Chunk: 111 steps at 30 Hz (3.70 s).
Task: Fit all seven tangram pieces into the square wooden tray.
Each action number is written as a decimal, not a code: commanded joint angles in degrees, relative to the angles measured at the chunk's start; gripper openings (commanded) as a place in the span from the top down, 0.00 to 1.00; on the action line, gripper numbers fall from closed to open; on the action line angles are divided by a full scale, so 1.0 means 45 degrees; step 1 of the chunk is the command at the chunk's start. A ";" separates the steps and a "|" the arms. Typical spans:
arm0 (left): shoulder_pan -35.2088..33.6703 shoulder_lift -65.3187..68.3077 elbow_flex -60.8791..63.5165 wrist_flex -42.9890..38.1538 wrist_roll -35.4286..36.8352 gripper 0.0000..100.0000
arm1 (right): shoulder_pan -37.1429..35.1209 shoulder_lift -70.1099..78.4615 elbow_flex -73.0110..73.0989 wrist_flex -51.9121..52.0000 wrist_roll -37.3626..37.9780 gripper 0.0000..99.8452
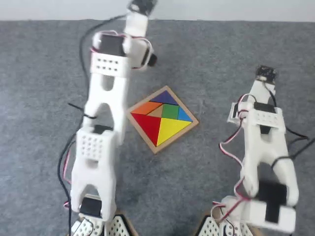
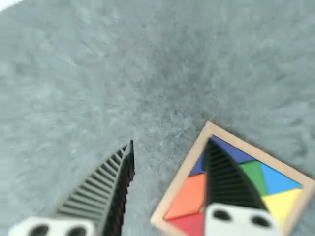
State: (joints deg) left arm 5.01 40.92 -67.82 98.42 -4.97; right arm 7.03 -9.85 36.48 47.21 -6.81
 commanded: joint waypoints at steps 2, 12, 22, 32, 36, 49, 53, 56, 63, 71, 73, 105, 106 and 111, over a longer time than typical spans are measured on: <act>-0.0078 -0.7248 0.5812 0.0469 0.0371 0.90 | 0.0264 -0.2999 0.0840 0.0264 0.0274 0.99; -0.0098 -1.7446 2.1949 -0.4474 0.0332 0.99 | 0.0264 -0.9328 0.6037 0.0186 0.3087 0.99; -0.2325 -2.1118 2.9529 -0.8889 0.0352 0.99 | 0.0264 -1.5072 1.1057 0.0303 0.3946 0.99; -0.3321 -2.3306 3.3670 -1.1976 0.0352 0.99 | 0.0205 -2.0777 1.3324 0.2354 0.3966 0.99; -0.3321 -2.4791 3.5233 -1.3265 0.0352 0.99 | 0.0186 -2.0796 1.3324 0.2901 0.3966 0.99; -0.3380 -2.9910 3.6601 -1.0256 0.0352 0.99 | 0.0264 -2.0855 1.3324 0.6164 0.3946 0.99; -0.3399 -3.0965 3.6601 -0.8772 0.0352 0.99 | 0.0225 -2.0874 1.3324 0.6183 0.3946 0.99; -0.3419 -3.1570 3.6562 -0.8244 0.0352 0.99 | 0.0205 -2.0874 1.3324 0.6183 0.3946 0.99; -0.3419 -3.2195 3.6523 -0.8147 0.0352 0.99 | 0.0205 -2.0874 1.3324 0.6183 0.3946 0.99; -0.3419 -3.2195 3.6523 -0.8147 0.0352 0.99 | 0.0205 -2.0874 1.3324 0.6183 0.3946 0.99; -0.3419 -3.2195 3.6523 -0.8147 0.0352 0.99 | 0.0205 -2.0874 1.3324 0.6183 0.3946 0.99; -0.3419 -3.2195 3.6523 -0.8147 0.0352 0.99 | 0.0225 -2.0874 1.3324 0.6183 0.3927 0.99; -0.3419 -3.2195 3.6523 -0.8147 0.0352 0.99 | 0.0225 -2.0874 1.3324 0.6183 0.3927 0.99; -0.3419 -3.2195 3.6523 -0.8147 0.0352 0.99 | 0.0225 -2.0874 1.3324 0.6183 0.3927 0.99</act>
State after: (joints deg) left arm -10.02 -102.90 97.01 61.67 -3.91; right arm 7.56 -102.86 95.47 74.73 10.51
